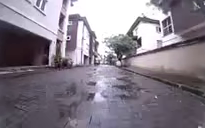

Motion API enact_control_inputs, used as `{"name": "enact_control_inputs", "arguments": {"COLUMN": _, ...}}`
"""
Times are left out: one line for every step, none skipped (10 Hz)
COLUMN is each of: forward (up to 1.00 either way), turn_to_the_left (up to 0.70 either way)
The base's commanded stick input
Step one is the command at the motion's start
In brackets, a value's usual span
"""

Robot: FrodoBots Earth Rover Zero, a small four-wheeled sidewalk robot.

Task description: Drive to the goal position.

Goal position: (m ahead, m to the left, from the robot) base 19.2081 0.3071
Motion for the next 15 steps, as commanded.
{"name": "enact_control_inputs", "arguments": {"forward": 0.7, "turn_to_the_left": 0.0}}
{"name": "enact_control_inputs", "arguments": {"forward": 0.7, "turn_to_the_left": 0.0}}
{"name": "enact_control_inputs", "arguments": {"forward": 0.7, "turn_to_the_left": 0.0}}
{"name": "enact_control_inputs", "arguments": {"forward": 0.7, "turn_to_the_left": 0.0}}
{"name": "enact_control_inputs", "arguments": {"forward": 0.7, "turn_to_the_left": 0.0}}
{"name": "enact_control_inputs", "arguments": {"forward": 0.7, "turn_to_the_left": 0.0}}
{"name": "enact_control_inputs", "arguments": {"forward": 0.7, "turn_to_the_left": 0.0}}
{"name": "enact_control_inputs", "arguments": {"forward": 0.7, "turn_to_the_left": 0.0}}
{"name": "enact_control_inputs", "arguments": {"forward": 0.7, "turn_to_the_left": 0.0}}
{"name": "enact_control_inputs", "arguments": {"forward": 0.7, "turn_to_the_left": 0.0}}
{"name": "enact_control_inputs", "arguments": {"forward": 0.7, "turn_to_the_left": 0.0}}
{"name": "enact_control_inputs", "arguments": {"forward": 0.7, "turn_to_the_left": 0.0}}
{"name": "enact_control_inputs", "arguments": {"forward": 0.7, "turn_to_the_left": 0.0}}
{"name": "enact_control_inputs", "arguments": {"forward": 0.7, "turn_to_the_left": 0.0}}
{"name": "enact_control_inputs", "arguments": {"forward": 0.7, "turn_to_the_left": 0.0}}
